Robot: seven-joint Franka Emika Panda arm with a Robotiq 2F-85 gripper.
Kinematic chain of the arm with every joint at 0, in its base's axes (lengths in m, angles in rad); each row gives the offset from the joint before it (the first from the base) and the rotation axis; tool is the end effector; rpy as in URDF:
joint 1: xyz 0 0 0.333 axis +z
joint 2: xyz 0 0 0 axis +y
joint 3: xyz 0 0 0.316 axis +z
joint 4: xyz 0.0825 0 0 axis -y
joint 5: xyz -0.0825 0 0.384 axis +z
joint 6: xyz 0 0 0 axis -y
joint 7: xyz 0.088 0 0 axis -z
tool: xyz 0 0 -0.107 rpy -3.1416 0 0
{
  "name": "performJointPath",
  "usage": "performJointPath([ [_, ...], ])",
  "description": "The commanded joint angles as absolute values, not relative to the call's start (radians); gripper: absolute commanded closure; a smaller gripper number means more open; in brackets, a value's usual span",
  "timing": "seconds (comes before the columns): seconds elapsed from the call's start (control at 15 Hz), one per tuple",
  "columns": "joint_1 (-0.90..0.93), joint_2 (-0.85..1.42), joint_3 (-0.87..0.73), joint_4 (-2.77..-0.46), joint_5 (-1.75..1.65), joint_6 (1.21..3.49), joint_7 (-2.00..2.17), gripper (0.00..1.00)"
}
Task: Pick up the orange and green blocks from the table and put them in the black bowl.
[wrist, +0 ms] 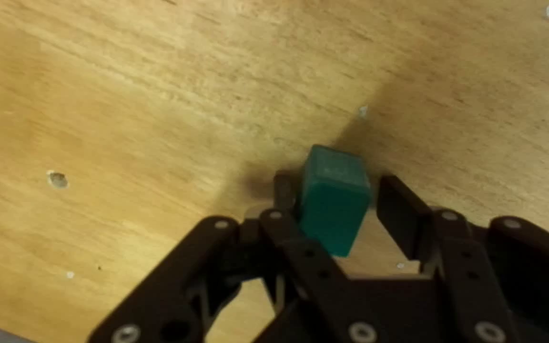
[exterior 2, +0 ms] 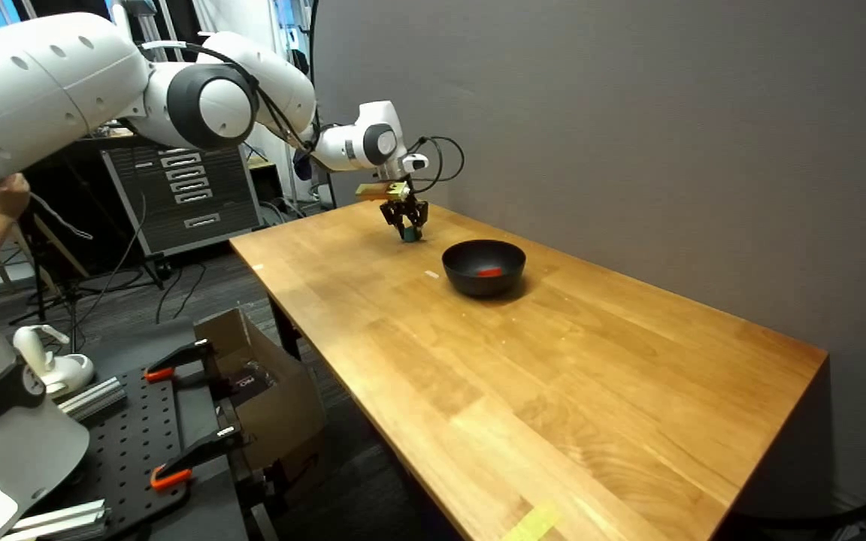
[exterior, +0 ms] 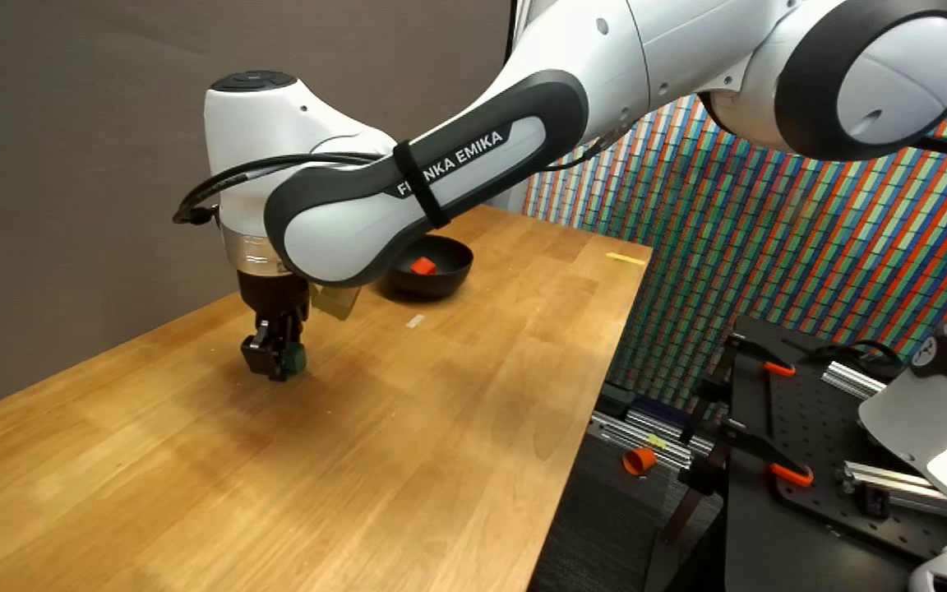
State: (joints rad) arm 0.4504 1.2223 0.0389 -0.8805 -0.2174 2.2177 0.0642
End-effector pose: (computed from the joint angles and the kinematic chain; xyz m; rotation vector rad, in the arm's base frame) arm 0.7138 0.3569 0.1442 2.9232 0.7754 0.2280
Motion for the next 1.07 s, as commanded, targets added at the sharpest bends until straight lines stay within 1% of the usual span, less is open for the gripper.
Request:
performJointPath([
  [0.0, 0.474, 1.244, -0.022, -0.821, -0.268, 2.197, 0.084, 0.81],
  [0.07, 0.478, 1.218, -0.05, -0.862, -0.289, 2.198, 0.097, 0.89],
  [0.13, 0.481, 1.2, -0.079, -0.891, -0.315, 2.191, 0.103, 0.93],
  [0.2, 0.482, 1.174, -0.121, -0.931, -0.346, 2.187, 0.121, 0.89],
  [0.67, 0.507, 0.951, -0.338, -1.217, -0.446, 2.135, 0.284, 0.89],
  [0.8, 0.518, 0.873, -0.363, -1.304, -0.445, 2.118, 0.301, 0.88],
  [0.93, 0.482, 0.799, -0.311, -1.374, -0.492, 2.08, 0.338, 0.87],
  [1.0, 0.47, 0.767, -0.293, -1.408, -0.493, 2.057, 0.348, 0.46],
])
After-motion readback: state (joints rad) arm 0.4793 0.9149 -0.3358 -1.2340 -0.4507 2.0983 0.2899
